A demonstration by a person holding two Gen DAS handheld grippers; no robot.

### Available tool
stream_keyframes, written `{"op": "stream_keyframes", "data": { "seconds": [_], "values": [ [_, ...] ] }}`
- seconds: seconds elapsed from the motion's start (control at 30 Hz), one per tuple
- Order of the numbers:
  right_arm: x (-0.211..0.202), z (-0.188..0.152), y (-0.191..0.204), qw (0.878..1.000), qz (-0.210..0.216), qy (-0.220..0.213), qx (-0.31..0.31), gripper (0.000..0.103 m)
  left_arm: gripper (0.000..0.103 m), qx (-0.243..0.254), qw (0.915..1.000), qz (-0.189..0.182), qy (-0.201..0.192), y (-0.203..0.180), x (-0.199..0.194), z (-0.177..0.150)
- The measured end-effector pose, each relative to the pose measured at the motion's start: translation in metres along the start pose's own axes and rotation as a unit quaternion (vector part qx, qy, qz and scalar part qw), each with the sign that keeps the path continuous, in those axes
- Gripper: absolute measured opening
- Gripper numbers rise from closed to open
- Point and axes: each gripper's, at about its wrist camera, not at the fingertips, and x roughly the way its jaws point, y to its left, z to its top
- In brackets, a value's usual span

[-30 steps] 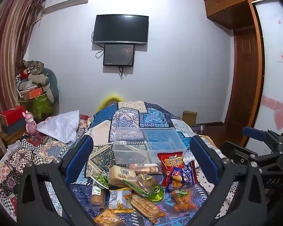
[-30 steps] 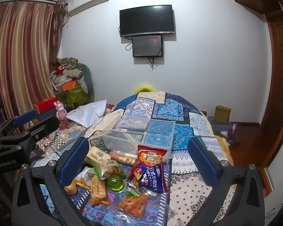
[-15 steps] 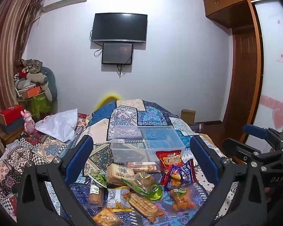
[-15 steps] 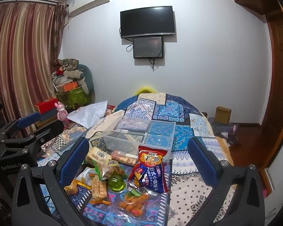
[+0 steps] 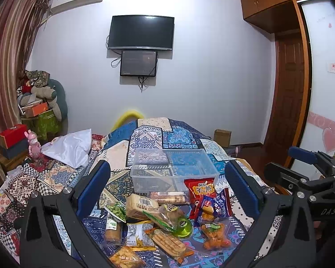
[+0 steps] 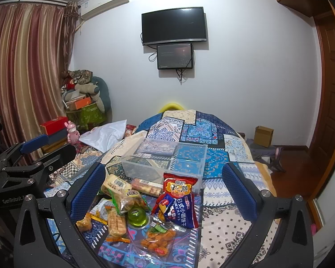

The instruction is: Organize snacks

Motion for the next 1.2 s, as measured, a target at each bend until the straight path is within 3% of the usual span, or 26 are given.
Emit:
{"op": "stream_keyframes", "data": {
  "seconds": [1.2],
  "values": [
    [-0.0025,0.0002,0.0002,1.0,-0.004,-0.002,0.0,0.103,0.103,0.006,1.0,0.002,-0.001,-0.0024,-0.0031,0.0031]
  ]
}}
